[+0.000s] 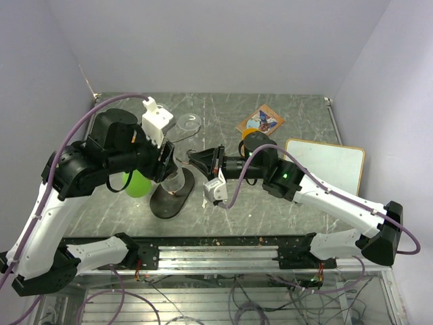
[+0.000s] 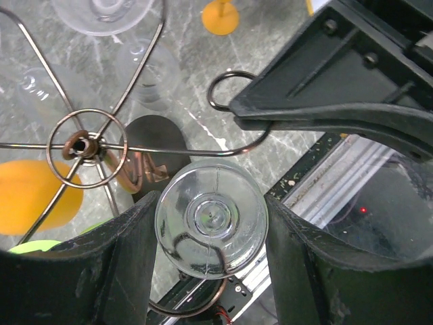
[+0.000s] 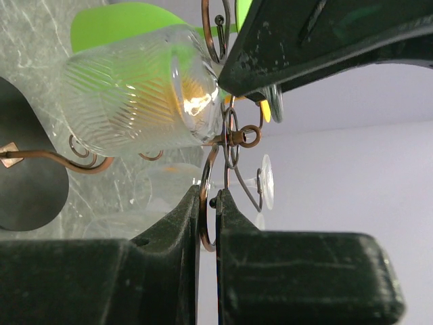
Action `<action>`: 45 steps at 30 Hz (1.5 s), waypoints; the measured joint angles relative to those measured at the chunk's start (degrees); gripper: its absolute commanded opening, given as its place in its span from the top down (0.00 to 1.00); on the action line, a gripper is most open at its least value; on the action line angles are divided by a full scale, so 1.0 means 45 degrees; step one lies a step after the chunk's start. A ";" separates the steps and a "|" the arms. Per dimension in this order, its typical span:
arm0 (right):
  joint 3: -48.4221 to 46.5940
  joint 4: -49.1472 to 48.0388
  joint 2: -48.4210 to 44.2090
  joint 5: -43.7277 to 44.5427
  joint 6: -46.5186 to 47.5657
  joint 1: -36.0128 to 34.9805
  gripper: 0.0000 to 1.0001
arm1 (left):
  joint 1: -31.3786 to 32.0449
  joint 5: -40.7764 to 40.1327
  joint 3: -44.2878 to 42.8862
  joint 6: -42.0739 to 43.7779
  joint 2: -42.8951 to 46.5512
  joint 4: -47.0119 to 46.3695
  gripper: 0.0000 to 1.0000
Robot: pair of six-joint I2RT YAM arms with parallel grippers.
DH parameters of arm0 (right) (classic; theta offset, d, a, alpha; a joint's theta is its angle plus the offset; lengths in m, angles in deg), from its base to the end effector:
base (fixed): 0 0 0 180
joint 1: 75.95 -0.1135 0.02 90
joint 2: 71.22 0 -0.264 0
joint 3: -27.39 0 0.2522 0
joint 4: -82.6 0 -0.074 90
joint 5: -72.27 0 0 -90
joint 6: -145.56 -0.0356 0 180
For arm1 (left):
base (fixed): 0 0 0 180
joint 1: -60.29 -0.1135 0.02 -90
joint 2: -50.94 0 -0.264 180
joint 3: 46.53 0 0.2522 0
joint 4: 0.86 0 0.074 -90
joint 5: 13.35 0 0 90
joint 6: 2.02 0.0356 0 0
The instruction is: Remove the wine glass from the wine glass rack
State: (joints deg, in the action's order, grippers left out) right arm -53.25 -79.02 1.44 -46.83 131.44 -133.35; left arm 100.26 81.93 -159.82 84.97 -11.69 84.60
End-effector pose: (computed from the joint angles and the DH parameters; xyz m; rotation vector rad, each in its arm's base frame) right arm 0.1441 0.2574 0.3815 -1.7009 0.3355 0.2074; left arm 0.1116 -0.0978 0.4805 0.7556 2.0917 -0.5212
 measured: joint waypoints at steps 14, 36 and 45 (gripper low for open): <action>0.0792 -0.1069 -0.0194 0.0170 -0.1326 -0.0170 0.62 | 0.0000 0.2195 0.0777 0.0131 0.1093 -0.0408 0.93; 0.0835 -0.1273 -0.0578 0.0967 -0.1787 -0.0597 0.43 | 0.0000 0.2545 0.1054 0.0029 0.1209 -0.0835 0.93; 0.1214 -0.1515 -0.1579 0.1345 -0.2297 -0.0758 0.42 | 0.0000 0.2953 0.1137 -0.0233 0.1545 -0.1200 0.93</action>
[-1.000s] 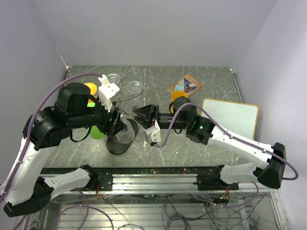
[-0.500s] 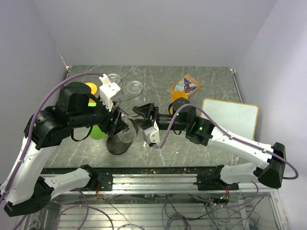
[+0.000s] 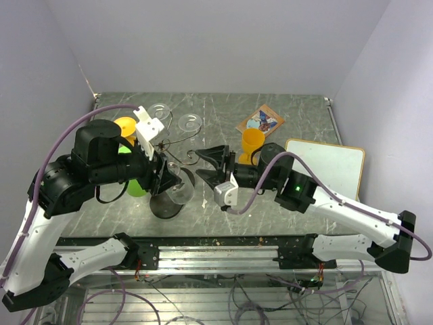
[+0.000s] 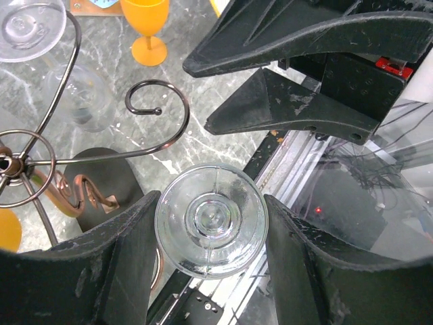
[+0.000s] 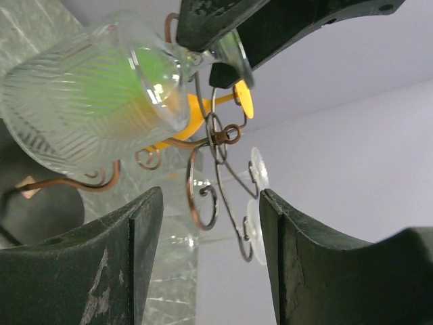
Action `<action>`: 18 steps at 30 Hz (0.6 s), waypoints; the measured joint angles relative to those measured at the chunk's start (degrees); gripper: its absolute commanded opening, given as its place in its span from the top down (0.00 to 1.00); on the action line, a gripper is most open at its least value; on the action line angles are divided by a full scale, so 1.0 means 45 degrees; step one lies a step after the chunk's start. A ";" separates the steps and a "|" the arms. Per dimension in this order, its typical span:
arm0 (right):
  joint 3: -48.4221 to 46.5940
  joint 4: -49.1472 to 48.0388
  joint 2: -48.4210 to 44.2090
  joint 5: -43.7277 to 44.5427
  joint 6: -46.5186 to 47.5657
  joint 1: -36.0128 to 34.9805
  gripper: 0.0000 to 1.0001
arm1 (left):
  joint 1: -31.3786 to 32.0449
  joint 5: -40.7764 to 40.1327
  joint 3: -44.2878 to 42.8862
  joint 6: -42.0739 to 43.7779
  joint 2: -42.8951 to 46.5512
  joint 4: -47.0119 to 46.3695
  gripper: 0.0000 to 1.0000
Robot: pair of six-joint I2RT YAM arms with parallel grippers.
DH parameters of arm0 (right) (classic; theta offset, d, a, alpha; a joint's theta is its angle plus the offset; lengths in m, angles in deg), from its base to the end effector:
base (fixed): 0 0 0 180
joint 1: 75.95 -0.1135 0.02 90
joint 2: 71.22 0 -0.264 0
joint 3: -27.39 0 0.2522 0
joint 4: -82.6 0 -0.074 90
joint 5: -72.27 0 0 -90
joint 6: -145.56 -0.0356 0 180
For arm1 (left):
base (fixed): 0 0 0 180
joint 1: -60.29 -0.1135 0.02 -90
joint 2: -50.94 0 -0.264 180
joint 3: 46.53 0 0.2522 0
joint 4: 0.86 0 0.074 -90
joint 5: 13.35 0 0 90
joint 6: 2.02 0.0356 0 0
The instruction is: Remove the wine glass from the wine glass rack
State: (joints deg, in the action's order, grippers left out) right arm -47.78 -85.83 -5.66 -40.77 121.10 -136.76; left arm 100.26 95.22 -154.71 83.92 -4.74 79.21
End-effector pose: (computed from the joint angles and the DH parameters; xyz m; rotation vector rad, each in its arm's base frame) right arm 0.1176 0.2391 0.3923 -1.5484 0.4347 0.2584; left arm 0.0848 -0.0859 0.4818 0.8506 1.9457 -0.8003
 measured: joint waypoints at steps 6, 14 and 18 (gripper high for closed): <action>0.1166 0.0194 -0.1632 0.0136 -0.1948 -0.0146 0.48 | 0.0000 0.0670 0.0510 -0.0427 0.0325 -0.0714 0.93; 0.2254 0.0753 -0.3643 0.1341 -0.7791 -0.0170 0.49 | 0.0000 0.1681 0.1724 -0.1899 0.0913 -0.2521 0.93; 0.2341 0.1180 -0.4323 0.2429 -1.1157 -0.0170 0.47 | 0.0000 0.1739 0.2263 -0.3070 0.1064 -0.3638 0.93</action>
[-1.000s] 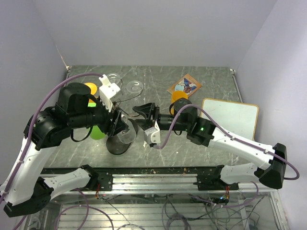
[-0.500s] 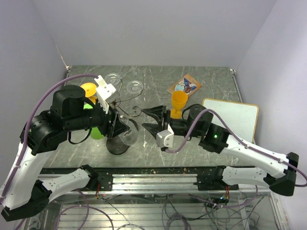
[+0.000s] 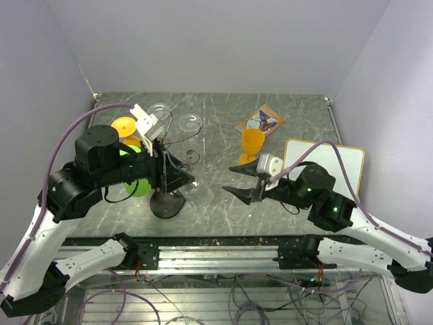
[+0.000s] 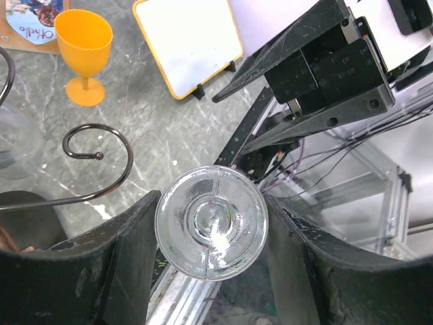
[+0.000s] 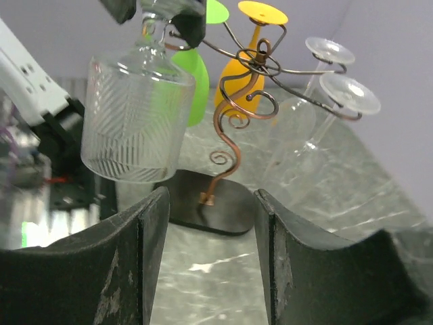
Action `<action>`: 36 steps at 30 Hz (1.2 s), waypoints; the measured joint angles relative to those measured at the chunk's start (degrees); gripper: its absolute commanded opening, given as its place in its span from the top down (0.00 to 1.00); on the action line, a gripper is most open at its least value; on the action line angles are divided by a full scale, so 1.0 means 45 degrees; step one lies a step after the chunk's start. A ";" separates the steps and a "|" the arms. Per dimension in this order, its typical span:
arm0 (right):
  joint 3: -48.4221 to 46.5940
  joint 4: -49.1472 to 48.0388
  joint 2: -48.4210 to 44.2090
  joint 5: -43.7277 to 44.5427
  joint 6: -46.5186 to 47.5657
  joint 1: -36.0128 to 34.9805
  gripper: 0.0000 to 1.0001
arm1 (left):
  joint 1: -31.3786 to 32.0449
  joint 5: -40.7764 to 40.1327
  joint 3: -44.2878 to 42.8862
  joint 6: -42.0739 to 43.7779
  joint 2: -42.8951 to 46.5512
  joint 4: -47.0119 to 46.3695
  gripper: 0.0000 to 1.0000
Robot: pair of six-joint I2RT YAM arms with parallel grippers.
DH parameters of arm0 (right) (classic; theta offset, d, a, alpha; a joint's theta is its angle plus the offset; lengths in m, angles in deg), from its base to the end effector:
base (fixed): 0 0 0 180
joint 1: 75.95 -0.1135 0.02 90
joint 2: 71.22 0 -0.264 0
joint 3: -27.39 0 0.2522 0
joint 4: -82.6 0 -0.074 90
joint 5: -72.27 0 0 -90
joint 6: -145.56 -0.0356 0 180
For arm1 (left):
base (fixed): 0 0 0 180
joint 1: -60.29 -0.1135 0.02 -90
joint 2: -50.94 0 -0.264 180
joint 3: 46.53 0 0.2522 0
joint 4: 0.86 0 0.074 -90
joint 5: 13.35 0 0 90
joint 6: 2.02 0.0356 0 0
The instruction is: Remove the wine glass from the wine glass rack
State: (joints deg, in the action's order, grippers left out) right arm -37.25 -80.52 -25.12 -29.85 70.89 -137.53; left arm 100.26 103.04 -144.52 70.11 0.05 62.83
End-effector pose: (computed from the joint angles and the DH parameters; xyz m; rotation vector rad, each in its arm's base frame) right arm 0.0814 0.1661 0.3871 -1.1240 1.1361 0.7974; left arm 0.0869 -0.0935 0.4729 0.7103 1.8539 -1.1064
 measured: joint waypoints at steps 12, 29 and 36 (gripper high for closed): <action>0.0340 0.1617 -0.1841 0.1943 -1.0278 0.0000 0.42 | 0.0000 -0.1054 0.0452 -0.3181 0.0049 -0.1141 0.93; 0.5382 -0.7650 -0.1423 0.0078 -1.7116 0.0000 0.35 | 0.0000 -0.2948 0.1161 -0.5498 0.0500 -0.1802 0.93; 0.4925 -1.0010 0.0369 0.0597 -1.7549 -0.0005 0.40 | 0.0000 -0.2973 0.2297 -0.6222 0.1073 -0.2594 0.93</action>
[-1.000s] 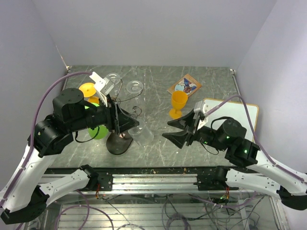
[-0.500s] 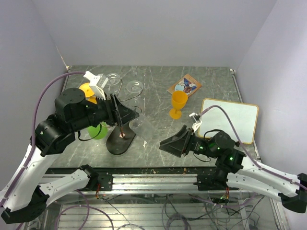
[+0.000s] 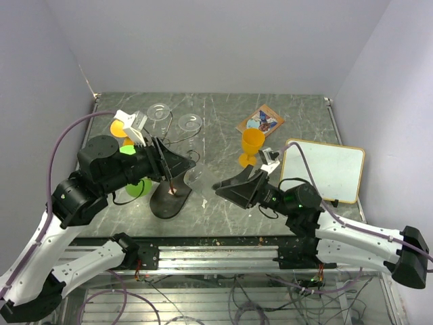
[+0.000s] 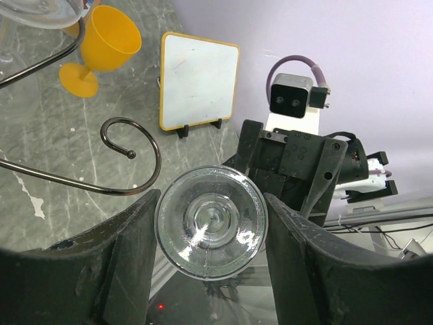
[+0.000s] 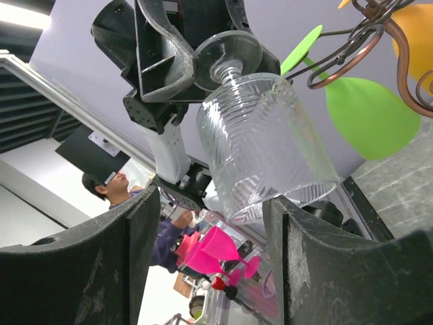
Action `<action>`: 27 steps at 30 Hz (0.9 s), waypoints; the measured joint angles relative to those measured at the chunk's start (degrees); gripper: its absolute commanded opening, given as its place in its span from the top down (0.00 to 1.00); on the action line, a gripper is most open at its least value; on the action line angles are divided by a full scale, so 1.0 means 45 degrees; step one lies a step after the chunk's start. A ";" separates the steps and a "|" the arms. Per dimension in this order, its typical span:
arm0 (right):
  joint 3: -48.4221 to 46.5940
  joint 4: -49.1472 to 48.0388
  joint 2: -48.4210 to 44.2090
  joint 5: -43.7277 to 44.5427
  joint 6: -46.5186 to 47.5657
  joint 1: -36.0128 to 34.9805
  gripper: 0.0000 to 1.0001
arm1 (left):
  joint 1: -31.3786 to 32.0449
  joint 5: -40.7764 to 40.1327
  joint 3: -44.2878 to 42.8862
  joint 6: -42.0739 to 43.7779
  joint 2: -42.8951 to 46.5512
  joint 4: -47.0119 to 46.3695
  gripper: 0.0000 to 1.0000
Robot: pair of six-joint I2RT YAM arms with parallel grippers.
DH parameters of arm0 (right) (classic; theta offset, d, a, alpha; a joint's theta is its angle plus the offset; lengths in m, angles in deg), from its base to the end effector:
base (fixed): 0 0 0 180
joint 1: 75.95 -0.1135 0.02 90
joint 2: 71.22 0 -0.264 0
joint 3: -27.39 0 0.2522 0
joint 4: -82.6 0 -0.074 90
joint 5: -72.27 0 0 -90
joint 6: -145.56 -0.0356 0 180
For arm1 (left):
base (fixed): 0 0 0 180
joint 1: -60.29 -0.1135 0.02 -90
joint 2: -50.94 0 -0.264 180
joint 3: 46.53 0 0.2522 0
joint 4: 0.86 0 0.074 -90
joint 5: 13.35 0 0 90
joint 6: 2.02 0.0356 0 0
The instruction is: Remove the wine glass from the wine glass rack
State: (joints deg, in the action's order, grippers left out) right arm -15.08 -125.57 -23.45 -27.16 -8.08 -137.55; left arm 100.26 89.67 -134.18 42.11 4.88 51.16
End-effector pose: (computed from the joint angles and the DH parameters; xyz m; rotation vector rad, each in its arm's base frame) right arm 0.0872 0.1736 0.3281 -0.1526 1.4360 1.9723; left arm 0.0963 -0.0911 0.4513 0.0836 1.9327 -1.2530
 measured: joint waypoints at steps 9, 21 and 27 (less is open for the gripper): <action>-0.0393 -0.1962 0.1331 0.0044 -0.0729 -0.0058 0.52 | 0.0000 -0.0384 0.0607 -0.0874 0.0928 -0.0918 0.93; -0.0034 -0.6013 0.2448 0.1112 -0.1817 -0.0325 0.64 | 0.0000 -0.0529 0.1200 -0.1632 0.1472 -0.2375 0.93; -0.0311 -0.5999 0.2535 0.1336 -0.1889 -0.0335 0.72 | 0.0000 -0.0257 0.1715 -0.2069 0.1273 -0.3434 0.93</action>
State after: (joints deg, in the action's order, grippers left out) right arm -16.48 -152.56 -12.04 -21.15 -16.58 -139.06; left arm 100.26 88.51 -126.47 32.80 10.61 35.71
